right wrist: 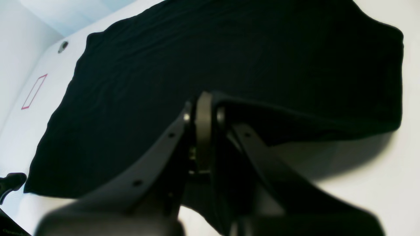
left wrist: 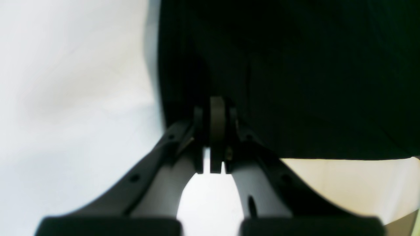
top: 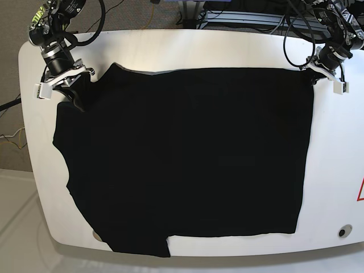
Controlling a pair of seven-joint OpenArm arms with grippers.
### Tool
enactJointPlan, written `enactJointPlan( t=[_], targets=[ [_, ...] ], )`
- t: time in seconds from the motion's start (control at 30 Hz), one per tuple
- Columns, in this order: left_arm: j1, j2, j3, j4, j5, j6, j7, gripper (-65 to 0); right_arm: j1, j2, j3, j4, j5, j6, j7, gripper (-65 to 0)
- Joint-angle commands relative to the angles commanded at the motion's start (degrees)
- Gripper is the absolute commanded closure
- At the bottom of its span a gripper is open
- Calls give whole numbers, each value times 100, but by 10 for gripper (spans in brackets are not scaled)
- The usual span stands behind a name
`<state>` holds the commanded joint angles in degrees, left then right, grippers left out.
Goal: Fold the T-shirt properly
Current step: 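Adjust the left gripper's hold on the shoulder corner, keeping the right gripper still, then lift both grippers slightly, raising the shoulder edge off the table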
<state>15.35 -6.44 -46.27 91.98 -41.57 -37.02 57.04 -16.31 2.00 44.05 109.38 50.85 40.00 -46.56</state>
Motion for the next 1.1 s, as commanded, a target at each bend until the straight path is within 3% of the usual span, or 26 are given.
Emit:
enactJointPlan(
  t=[0.7, 1.1],
  targets=[
    [-616, -12, 21, -209, 33, 79, 123, 0, 409, -12, -2, -586, -45, -18, 32, 0],
    [-1124, -19, 29, -376, 172, 134, 243, 0, 803, 114, -41, -872, -38, -128, 4, 0]
  ],
)
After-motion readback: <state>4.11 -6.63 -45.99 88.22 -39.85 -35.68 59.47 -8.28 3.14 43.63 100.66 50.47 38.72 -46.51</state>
